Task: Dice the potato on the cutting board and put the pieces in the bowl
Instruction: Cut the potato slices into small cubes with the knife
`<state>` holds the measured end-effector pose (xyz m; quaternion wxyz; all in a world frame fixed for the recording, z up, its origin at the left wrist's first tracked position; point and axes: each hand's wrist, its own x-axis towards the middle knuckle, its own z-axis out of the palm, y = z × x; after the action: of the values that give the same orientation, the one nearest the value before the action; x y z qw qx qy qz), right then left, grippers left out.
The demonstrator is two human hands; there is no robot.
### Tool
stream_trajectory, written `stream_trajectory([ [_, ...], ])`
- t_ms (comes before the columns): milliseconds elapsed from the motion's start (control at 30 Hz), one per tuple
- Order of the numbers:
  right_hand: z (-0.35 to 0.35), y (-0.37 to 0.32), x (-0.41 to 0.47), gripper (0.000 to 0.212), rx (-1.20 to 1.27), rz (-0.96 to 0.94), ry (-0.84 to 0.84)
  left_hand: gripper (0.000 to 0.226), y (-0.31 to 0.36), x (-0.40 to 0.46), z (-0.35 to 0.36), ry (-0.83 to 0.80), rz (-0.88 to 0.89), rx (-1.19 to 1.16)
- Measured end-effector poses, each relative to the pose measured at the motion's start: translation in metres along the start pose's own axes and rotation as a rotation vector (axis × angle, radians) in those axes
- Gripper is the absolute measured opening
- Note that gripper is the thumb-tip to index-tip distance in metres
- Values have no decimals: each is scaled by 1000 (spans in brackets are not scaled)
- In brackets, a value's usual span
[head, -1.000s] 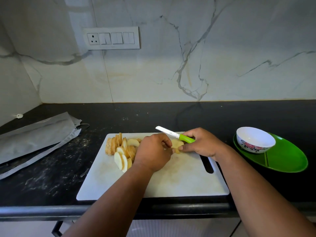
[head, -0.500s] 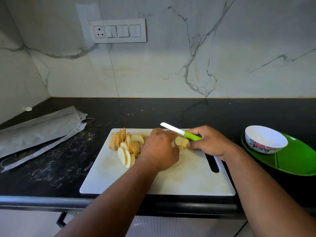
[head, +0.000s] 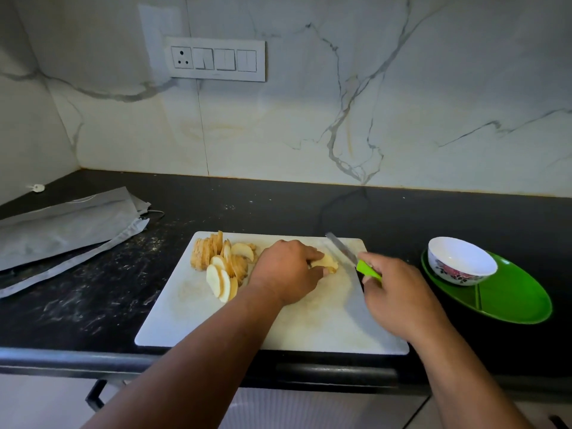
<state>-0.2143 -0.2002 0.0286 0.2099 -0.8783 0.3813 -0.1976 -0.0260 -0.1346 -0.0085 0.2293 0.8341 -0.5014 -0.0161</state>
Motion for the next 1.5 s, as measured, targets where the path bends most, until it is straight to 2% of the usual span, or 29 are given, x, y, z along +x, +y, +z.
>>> stream_trajectory([
  [100,4,-8,-20,55,-128,3,78,42,2,-1,-1,9,15,-16],
  [400,19,-32,-26,55,-277,-33,66,34,12,-6,-4,-19,44,74],
  [533,23,-37,-24,51,-284,-45,64,34,15,-2,-6,-18,45,134],
  [700,25,-43,-19,36,-306,-34,54,33,17,-1,-8,0,29,179],
  [933,17,-44,-46,43,-289,-51,-11,33,19,0,-4,10,17,186],
  [1100,4,-39,-83,57,-282,-46,-38,32,12,0,-3,13,23,101],
  [1233,2,-41,-76,59,-295,-36,41,20,7,-2,0,53,-53,-135],
  [1367,17,-45,-44,49,-308,-32,83,7,5,-4,2,69,-84,-221],
  [1500,33,-48,-25,41,-309,-17,62,10,3,-4,2,74,-75,-173],
])
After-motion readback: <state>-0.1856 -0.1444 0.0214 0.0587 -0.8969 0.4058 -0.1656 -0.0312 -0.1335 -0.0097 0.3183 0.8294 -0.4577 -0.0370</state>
